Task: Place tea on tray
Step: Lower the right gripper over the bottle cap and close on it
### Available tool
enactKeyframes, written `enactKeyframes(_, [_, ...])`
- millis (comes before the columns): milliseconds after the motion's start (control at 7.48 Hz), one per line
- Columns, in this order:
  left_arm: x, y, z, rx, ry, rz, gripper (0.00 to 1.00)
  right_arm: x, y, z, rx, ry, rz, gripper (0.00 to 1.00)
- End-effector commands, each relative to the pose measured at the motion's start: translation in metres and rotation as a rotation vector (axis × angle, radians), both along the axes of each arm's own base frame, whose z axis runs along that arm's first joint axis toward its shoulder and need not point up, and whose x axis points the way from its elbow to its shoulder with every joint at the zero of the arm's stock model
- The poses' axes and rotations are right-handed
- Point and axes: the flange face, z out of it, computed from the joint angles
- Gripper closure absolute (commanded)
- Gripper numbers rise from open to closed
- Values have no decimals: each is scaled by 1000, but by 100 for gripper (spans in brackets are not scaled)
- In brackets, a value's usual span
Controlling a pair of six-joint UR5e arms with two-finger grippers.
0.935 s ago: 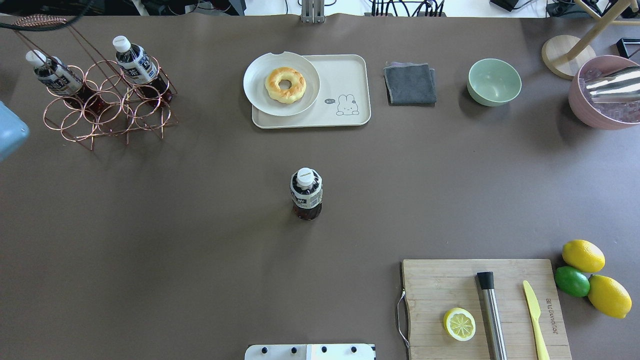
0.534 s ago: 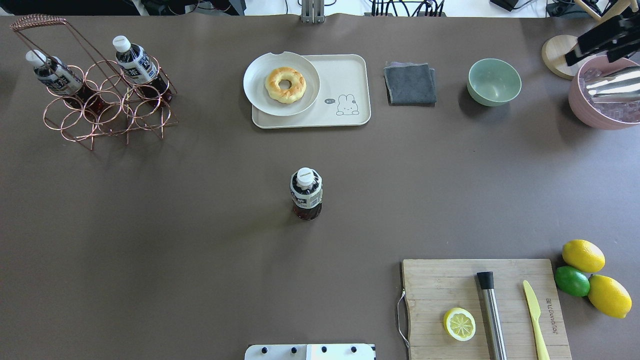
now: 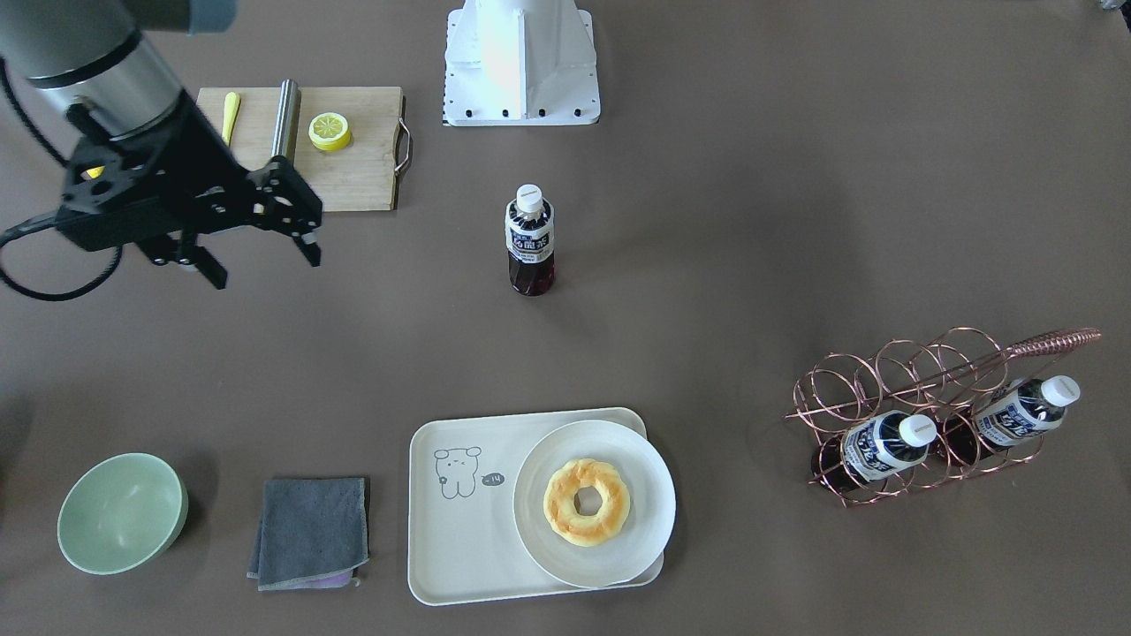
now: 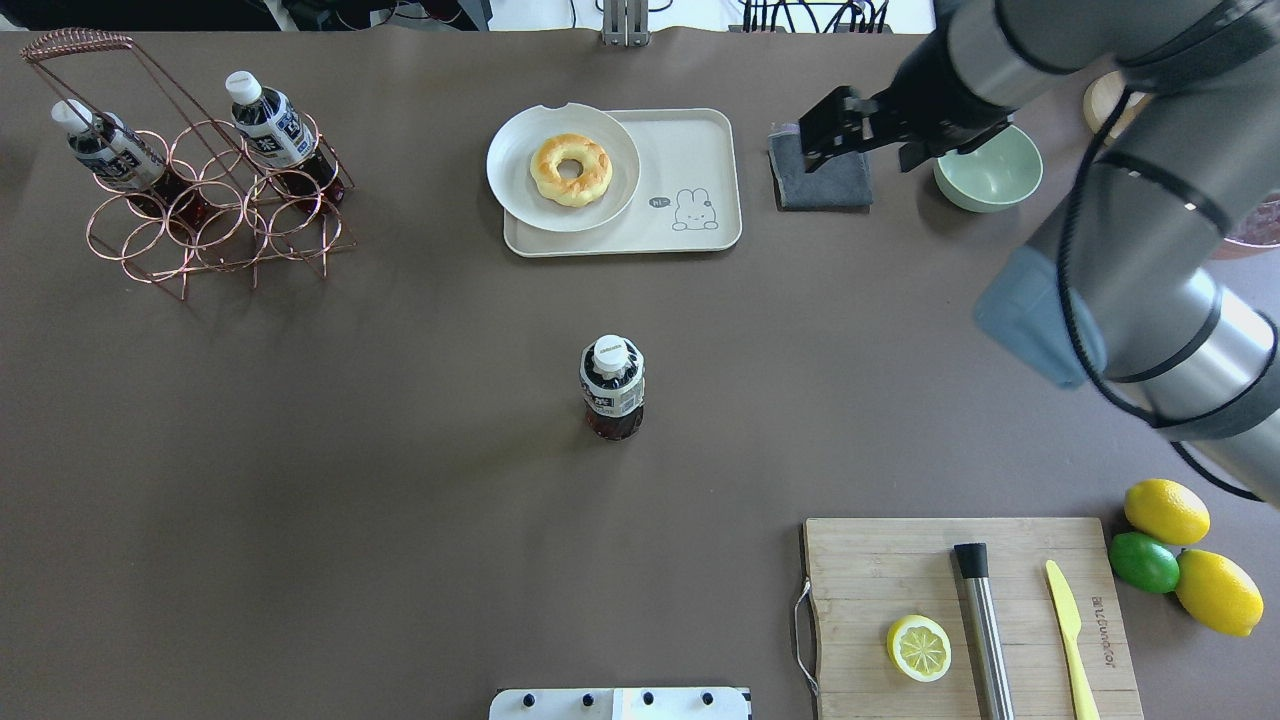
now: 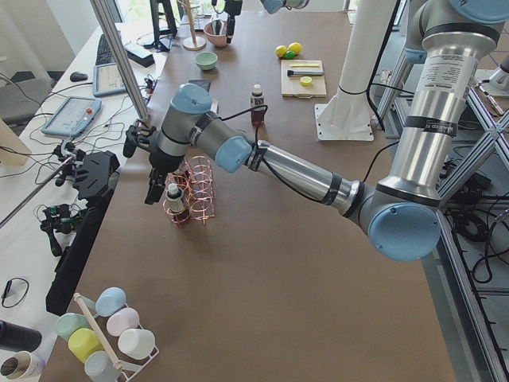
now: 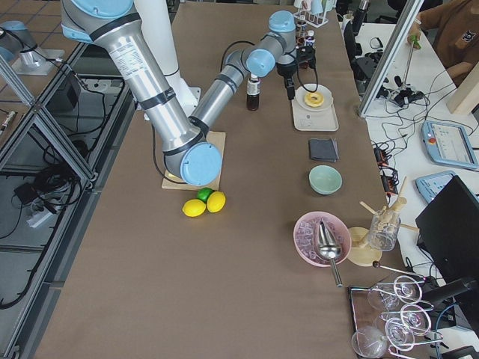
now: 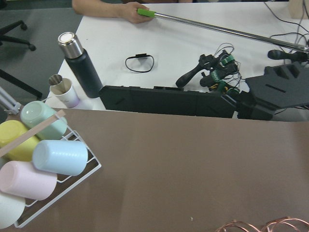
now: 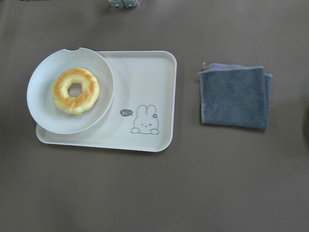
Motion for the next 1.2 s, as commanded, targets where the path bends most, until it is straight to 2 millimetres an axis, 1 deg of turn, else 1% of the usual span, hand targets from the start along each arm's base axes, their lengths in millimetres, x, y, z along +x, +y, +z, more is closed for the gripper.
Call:
enactKeyframes(0, [-23,14,84,-161,21,-8,3,-87,51,-73,-29,-61,59,10])
enactKeyframes(134, [-30,12,108,-187,9,2,3,-97,62,-102,-72,-21,40,9])
enactKeyframes(267, [-37,13,118,-182,-14,34,3,-110,74,-131,-118,40,15,6])
enactKeyframes(401, [-37,13,124,-196,3,43,3,-129,88,-126,-116,74,-1,6])
enactKeyframes(534, [-38,15,134,-225,114,81,3,-154,104,-122,-107,99,1,4])
enactKeyframes(668, [-40,16,139,-242,193,107,3,-170,111,-119,-136,107,-1,3])
enactKeyframes(802, [-39,17,141,-246,199,110,3,-179,115,-116,-140,114,-15,2])
enactKeyframes(935, [-39,17,144,-250,200,112,3,-196,122,-109,-135,120,-32,2])
enactKeyframes(1069, [-39,17,145,-254,202,111,3,-208,122,-106,-115,117,-18,1])
